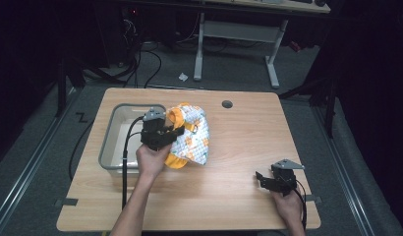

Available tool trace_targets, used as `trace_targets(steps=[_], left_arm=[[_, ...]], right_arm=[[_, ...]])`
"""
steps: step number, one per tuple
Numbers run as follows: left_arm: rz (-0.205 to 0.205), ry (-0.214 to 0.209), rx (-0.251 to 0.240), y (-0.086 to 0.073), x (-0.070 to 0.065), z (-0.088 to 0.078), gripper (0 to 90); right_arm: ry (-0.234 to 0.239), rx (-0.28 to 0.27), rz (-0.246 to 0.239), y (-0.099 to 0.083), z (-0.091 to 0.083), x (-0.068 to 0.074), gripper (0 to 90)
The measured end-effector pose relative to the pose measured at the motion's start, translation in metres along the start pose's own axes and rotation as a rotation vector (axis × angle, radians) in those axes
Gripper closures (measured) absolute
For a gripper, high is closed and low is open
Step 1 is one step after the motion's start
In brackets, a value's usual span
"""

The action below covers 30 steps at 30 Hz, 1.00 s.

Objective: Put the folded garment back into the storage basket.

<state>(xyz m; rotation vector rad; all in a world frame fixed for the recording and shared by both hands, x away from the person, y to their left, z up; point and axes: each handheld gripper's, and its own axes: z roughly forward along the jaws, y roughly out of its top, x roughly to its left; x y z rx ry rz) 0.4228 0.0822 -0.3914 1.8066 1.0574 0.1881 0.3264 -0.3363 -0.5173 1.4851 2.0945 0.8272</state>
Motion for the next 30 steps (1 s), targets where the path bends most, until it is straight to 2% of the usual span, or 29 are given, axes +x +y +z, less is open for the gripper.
trace_targets(steps=[9,30], left_arm=[[0.001,0.016,-0.006,0.004,0.009,-0.014,74.7],[-0.026,0.053,-0.034,0.006,0.031,-0.042,74.7]], right_arm=[[0.0,0.0,0.001,0.0,0.0,0.0,27.8],[0.0,0.0,0.001,0.0,0.0,0.0,27.8]])
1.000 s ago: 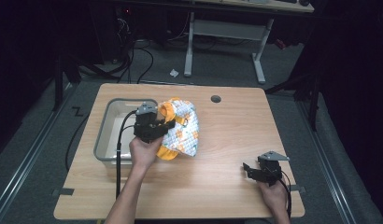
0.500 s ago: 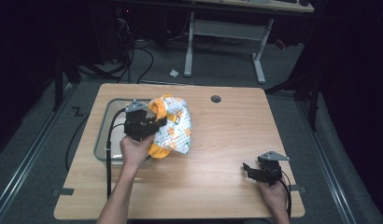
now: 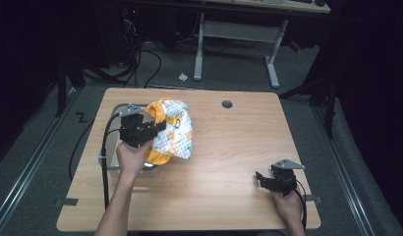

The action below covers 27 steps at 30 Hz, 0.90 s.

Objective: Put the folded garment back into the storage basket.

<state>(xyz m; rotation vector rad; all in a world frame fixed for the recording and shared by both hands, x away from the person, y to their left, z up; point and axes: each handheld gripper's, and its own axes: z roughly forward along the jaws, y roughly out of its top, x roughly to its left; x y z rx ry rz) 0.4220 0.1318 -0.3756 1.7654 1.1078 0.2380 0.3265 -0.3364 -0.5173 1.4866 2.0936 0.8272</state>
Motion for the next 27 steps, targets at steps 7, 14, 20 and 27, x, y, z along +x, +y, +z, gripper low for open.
trace_targets(steps=[7,14,20,27], left_arm=[[-0.003,0.019,-0.005,0.0,0.009,-0.009,74.7],[-0.02,0.031,-0.008,-0.001,0.024,-0.019,74.7],[-0.027,0.049,-0.006,-0.002,0.033,-0.026,74.7],[-0.039,0.065,0.004,-0.005,0.045,-0.031,74.7]], right_arm=[[0.0,0.0,0.0,0.0,0.0,0.0,27.8],[-0.001,0.0,0.001,0.0,0.0,0.0,27.8],[-0.001,0.0,0.002,0.0,0.0,0.0,27.8],[-0.001,0.0,0.002,0.0,0.0,0.0,27.8]])
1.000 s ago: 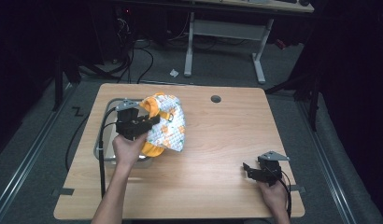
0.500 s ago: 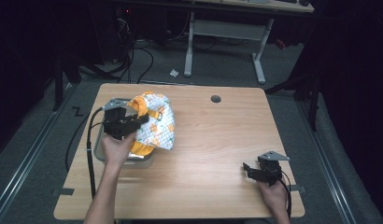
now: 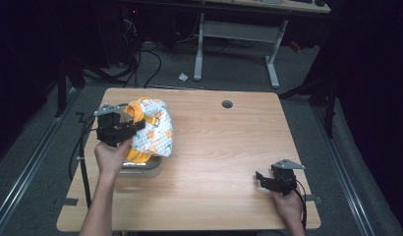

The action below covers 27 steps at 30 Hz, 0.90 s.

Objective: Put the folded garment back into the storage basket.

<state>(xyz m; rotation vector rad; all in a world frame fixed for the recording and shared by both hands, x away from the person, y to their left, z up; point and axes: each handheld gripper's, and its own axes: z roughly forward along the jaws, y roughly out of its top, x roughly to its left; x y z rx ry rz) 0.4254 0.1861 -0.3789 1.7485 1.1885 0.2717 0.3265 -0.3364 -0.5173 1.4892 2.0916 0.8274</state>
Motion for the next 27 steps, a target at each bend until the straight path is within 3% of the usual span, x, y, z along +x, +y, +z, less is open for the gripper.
trace_targets(steps=[9,27], left_arm=[[-0.028,0.009,0.026,-0.005,0.016,0.0,74.6],[-0.014,0.081,0.117,-0.016,0.038,0.021,73.6]], right_arm=[[0.0,0.0,0.0,0.0,0.0,0.0,27.8],[-0.001,0.0,0.001,0.0,0.0,0.0,27.8]])
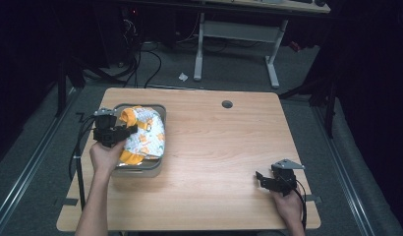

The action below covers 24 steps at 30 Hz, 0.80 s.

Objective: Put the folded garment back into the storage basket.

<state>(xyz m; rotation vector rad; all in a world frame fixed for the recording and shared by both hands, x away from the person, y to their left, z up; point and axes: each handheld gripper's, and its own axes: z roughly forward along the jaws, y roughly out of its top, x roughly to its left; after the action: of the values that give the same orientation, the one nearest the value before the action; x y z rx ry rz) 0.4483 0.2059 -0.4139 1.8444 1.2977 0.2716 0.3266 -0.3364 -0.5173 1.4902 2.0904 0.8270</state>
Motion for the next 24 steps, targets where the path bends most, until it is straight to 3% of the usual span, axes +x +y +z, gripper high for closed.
trace_targets(steps=[10,20,24], left_arm=[[0.01,0.063,0.066,-0.004,0.004,0.016,72.4],[0.019,0.119,0.098,-0.006,0.005,0.027,71.8],[0.002,0.126,0.112,-0.008,0.007,0.03,67.1]], right_arm=[[0.0,0.0,0.0,0.0,0.0,0.0,27.8],[0.0,0.0,0.0,0.0,0.0,0.0,27.8],[0.0,0.0,0.0,0.0,0.0,0.0,27.8]])
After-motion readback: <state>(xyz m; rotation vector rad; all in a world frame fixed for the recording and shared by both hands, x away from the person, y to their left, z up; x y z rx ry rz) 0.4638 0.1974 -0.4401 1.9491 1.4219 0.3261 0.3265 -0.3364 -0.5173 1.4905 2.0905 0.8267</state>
